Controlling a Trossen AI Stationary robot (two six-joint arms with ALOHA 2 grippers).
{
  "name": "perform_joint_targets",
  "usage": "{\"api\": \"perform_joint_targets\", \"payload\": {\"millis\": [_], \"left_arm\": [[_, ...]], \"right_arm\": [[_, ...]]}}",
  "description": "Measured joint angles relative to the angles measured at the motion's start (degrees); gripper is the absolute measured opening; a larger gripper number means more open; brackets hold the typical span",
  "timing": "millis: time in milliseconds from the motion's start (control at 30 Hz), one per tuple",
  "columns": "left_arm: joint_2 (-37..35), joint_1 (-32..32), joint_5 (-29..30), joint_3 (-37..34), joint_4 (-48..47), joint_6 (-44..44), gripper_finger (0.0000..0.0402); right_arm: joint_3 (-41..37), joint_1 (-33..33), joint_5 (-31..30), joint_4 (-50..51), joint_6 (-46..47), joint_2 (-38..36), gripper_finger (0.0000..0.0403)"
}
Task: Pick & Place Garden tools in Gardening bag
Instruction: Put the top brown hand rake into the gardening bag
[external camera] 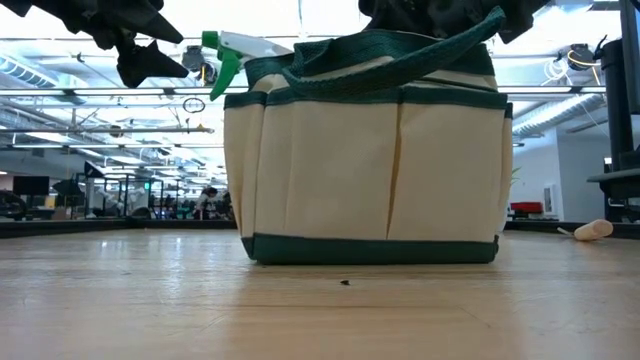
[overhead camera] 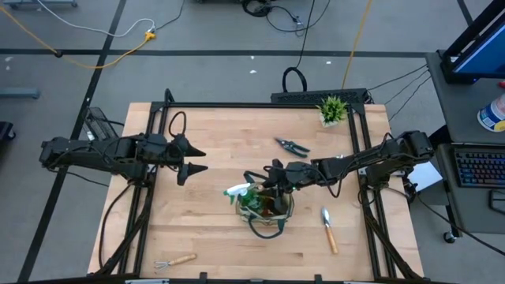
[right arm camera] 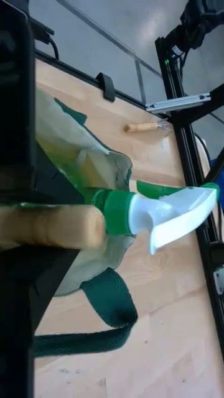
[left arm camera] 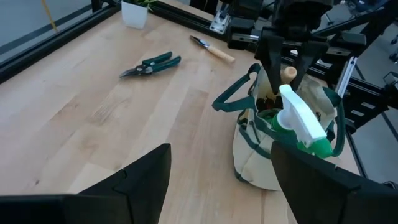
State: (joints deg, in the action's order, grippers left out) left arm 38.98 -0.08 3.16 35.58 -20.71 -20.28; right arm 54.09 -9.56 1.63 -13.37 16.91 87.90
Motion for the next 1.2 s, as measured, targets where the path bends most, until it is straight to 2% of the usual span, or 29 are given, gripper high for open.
{"api": "perform_joint_targets", "payload": {"millis": [500,900,1200], "left_arm": [[0.0,-0.02,0.02,0.02,0.02,-1.04,0.028],[0.0,-0.04,0.0,0.04,0.02,-1.04,0.028],[0.0,-0.04,0.0,0.04,0.0,-1.02,0.028]], "right_arm": [[-0.05,0.0,0.11,-0.04,-0.08,0.0,0.0147],[-0.05,-0.7,0.09,-0.04,-0.49,0.0,0.0217],[-0.05,-0.78,0.11,-0.04,0.46,0.0,0.0228]]}}
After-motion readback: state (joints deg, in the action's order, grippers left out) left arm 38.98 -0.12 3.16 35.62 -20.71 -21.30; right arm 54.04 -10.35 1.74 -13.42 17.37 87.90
